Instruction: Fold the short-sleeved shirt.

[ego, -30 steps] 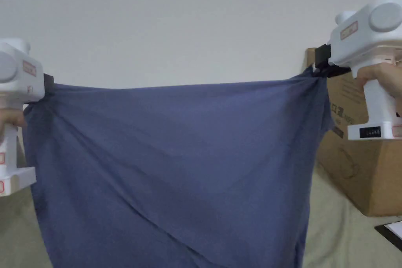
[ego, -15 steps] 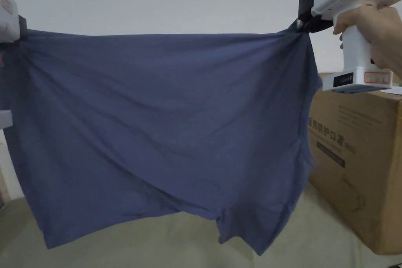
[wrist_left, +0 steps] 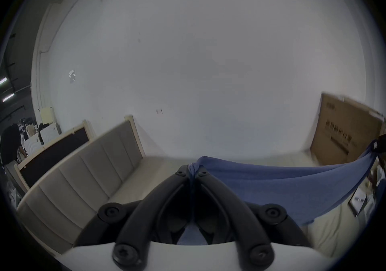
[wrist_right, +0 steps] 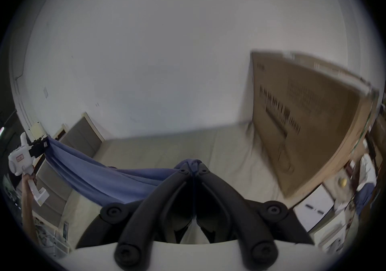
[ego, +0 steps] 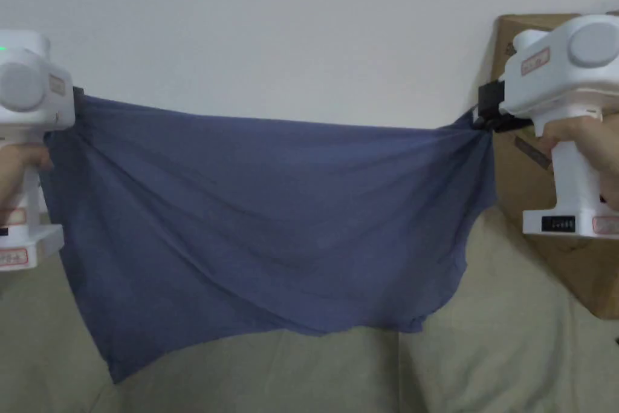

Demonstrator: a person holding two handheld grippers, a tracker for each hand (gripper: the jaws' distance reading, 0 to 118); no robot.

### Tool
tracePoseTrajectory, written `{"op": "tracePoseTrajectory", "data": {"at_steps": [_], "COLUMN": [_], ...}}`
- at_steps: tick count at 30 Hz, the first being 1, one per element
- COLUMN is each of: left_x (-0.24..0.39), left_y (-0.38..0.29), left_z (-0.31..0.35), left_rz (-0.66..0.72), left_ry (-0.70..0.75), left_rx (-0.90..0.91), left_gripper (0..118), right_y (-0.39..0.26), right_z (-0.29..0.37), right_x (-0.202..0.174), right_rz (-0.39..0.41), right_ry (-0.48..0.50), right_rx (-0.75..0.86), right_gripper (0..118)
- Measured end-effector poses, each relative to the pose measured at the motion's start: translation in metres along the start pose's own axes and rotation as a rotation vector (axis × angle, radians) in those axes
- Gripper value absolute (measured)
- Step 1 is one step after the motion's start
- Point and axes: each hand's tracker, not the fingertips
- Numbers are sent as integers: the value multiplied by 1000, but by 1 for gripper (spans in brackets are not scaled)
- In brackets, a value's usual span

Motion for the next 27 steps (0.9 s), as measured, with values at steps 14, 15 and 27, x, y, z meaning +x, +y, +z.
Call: {"op": "tracePoseTrajectory", "data": {"at_steps": [14,15,27], "left_x": [-5,-9,-72], "left_y": [-298,-305,-353], "left_z": [-13,-1,175], "left_rz": [127,121,103], "left_ry": [-67,-50,-75], "left_rx": [-447,-451,-446], "left_gripper": [1,1,1], "right_y": [-264,-274,-371], "right_z": [-71,-57,107], "right_x": [71,72,43], "right_rz": [-312,-304,-124], "right_ry": [28,36,28], "right_rx": [-343,-324,-317], "right_gripper": [0,0,0]}}
